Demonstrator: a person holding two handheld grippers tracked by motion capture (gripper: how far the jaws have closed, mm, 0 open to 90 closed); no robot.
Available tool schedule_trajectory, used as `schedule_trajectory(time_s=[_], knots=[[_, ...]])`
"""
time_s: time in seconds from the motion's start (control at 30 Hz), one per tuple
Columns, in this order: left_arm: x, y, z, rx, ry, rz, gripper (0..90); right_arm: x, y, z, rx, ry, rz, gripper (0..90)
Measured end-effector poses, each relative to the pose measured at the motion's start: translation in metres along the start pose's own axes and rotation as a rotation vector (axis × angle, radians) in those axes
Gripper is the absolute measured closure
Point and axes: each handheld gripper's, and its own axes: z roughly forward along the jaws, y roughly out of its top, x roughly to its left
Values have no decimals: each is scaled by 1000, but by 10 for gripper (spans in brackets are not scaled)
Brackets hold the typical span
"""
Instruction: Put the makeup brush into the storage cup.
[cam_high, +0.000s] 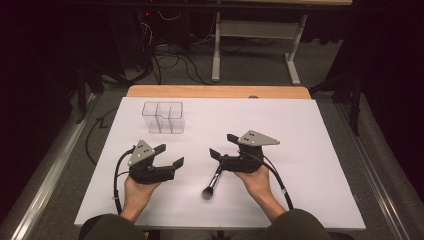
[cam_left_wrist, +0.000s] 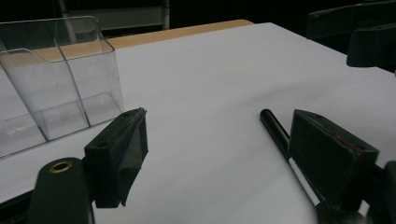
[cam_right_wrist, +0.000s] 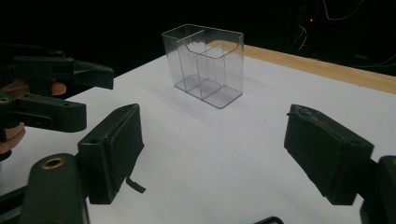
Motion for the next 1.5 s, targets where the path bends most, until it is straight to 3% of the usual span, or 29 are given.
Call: schedule_trajectory(time_s=[0.33, 0.8, 1.5], knots=[[0, 0, 0, 1, 0, 0, 203, 2, 2, 7, 14, 2, -3, 218], [0, 0, 0, 4, 1, 1, 203, -3, 4, 5, 28, -5, 30, 217], [1, 0, 1, 5, 9, -3, 200, -8, 12, 1, 185, -19, -45, 255]])
